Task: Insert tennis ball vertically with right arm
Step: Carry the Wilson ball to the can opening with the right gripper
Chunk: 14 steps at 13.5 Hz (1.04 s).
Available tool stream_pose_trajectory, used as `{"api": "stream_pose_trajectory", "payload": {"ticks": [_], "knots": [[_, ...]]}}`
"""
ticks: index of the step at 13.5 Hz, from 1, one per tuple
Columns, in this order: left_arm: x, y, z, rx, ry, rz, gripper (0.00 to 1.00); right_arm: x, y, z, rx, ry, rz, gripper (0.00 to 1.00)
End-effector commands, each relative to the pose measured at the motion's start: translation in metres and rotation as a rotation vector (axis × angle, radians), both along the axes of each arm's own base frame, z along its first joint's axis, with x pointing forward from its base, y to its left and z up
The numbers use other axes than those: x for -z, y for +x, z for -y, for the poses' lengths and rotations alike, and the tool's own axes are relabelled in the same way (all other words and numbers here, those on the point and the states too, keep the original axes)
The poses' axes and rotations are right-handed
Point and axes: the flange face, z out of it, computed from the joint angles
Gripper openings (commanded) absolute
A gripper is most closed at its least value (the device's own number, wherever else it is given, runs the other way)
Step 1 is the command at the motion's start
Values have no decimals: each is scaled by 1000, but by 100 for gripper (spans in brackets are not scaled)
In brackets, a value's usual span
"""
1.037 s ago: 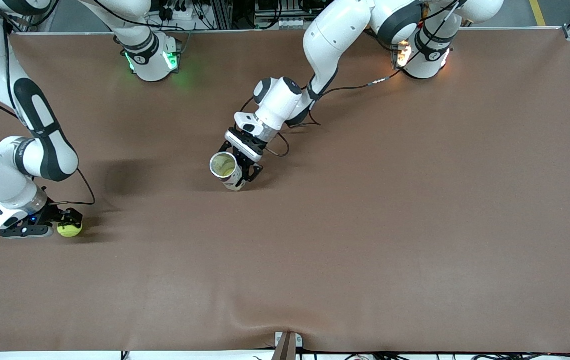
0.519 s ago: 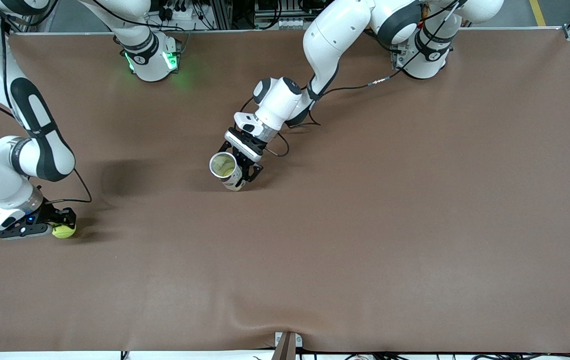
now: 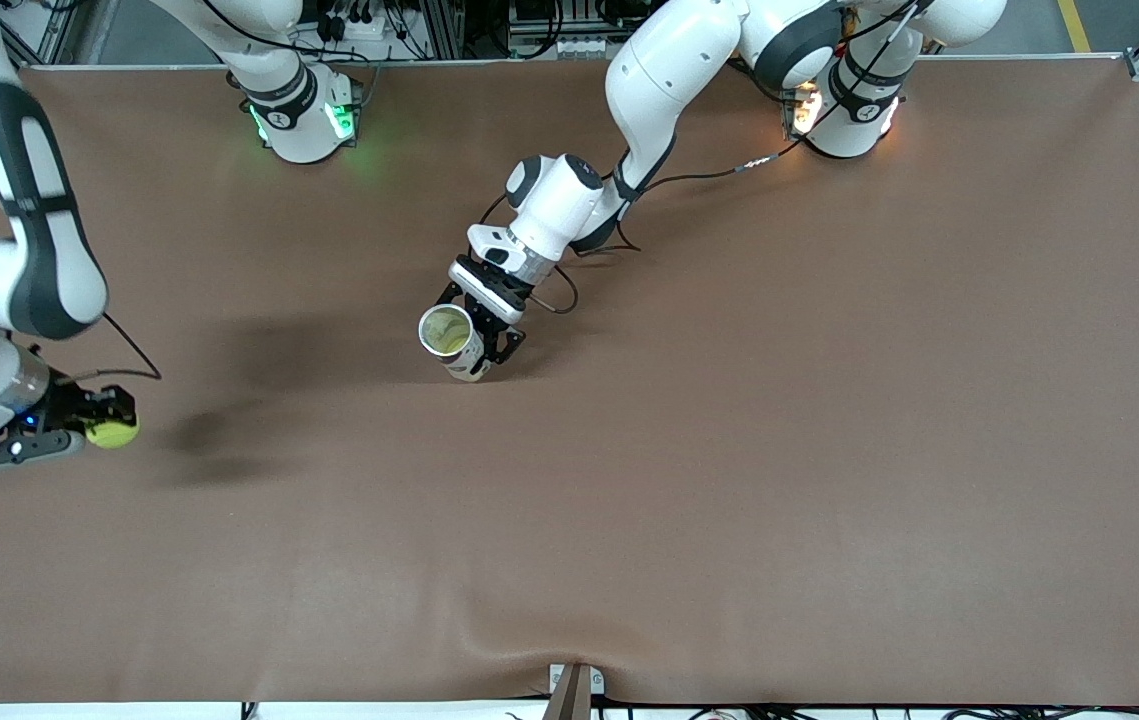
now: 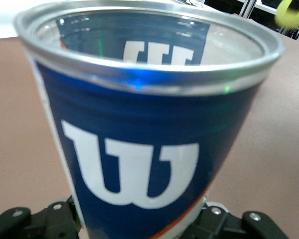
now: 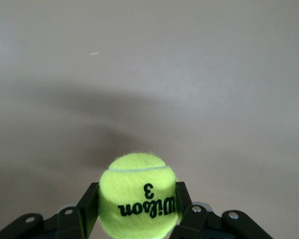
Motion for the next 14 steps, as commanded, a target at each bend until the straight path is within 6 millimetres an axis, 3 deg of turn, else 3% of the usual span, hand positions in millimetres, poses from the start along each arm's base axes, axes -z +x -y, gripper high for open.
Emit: {"api": "stream_pose_trajectory", "payload": {"ticks": [1, 3, 9, 14], "knots": [[19, -4, 2, 0, 9, -17, 77, -63, -5, -59, 89, 19, -75, 0], [20, -4, 1, -1, 10, -17, 77, -96, -17, -120, 184, 26, -95, 0], [21, -4, 1, -1, 11, -18, 77, -116, -50, -287, 380, 52, -99, 0], [21, -5, 1, 0, 12, -19, 77, -112, -68, -366, 478, 69, -58, 0]]}}
